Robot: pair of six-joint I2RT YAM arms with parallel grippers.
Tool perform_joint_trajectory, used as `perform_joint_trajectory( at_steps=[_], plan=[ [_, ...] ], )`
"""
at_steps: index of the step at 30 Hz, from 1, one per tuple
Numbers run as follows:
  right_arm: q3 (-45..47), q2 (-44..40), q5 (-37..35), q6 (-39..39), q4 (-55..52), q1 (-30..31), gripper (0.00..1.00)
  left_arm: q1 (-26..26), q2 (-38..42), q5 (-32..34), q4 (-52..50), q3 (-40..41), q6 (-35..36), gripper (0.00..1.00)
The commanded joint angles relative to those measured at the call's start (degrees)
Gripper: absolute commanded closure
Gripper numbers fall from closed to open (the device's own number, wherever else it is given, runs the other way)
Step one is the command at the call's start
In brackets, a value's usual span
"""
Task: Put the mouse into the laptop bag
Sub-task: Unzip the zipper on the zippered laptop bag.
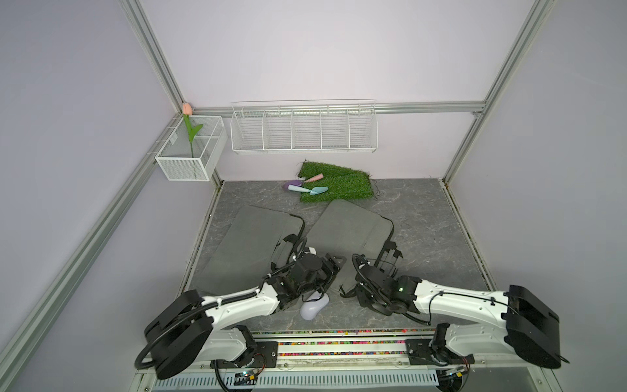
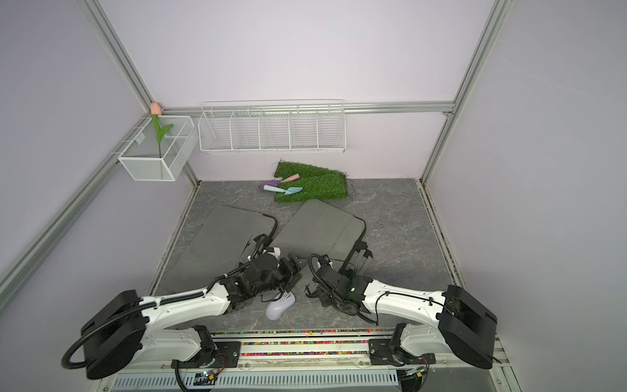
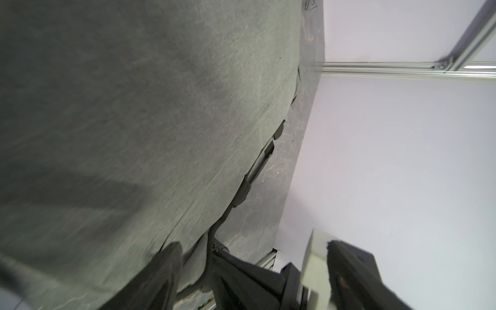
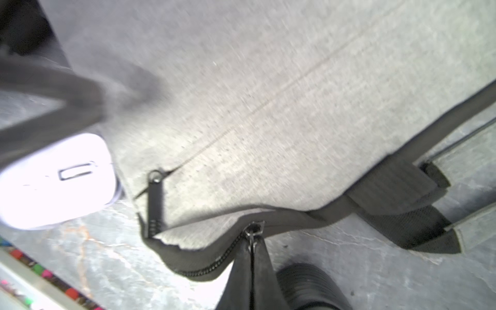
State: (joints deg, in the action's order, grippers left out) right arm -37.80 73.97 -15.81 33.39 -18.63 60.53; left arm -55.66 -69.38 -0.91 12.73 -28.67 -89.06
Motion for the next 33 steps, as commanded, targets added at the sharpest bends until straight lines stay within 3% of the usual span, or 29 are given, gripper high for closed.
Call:
perform_joint_trajectory(
  at_steps=[1, 4, 9, 15, 19, 24, 30, 33],
  plan=[
    [-3.24, 1.86, 0.70, -1.26, 2.24, 0.35, 0.94, -0.64, 5.23, 1.59, -9.44, 3.19, -3.81, 0.15],
    [-4.59, 2.46, 0.35, -1.14, 3.41, 0.31, 0.94, -5.16, 9.47, 6.64, -16.04, 2.93, -6.80, 0.05],
    [-5.96, 1.98, 0.70, -0.49, 5.09, 0.34, 0.94, -7.54, 6.40, 3.00, -3.26, 7.96, -10.78, 0.07],
    [-4.81, -1.06, 0.00, 0.71, 5.95, 0.30, 0.94, -9.26, -4.97, 0.20, 13.87, 9.01, -13.50, 0.09],
    [-2.79, -4.98, 0.06, 1.33, 6.34, 0.30, 0.94, -9.46, -8.53, 1.78, 19.56, 8.54, -14.52, 0.09],
    [0.27, -9.85, 0.42, 2.22, 6.82, 0.30, 0.94, -9.52, -10.25, 3.19, 18.12, 6.35, -15.58, 0.08],
    [2.37, -10.49, 1.64, 3.26, 8.32, 0.54, 0.94, -9.60, -10.95, 7.17, 17.24, 5.82, -17.30, 0.22],
    [2.89, -10.82, 1.86, 3.44, 8.61, 0.65, 0.94, -9.39, -11.03, 10.78, 18.17, 6.52, -17.23, 0.42]
  ],
)
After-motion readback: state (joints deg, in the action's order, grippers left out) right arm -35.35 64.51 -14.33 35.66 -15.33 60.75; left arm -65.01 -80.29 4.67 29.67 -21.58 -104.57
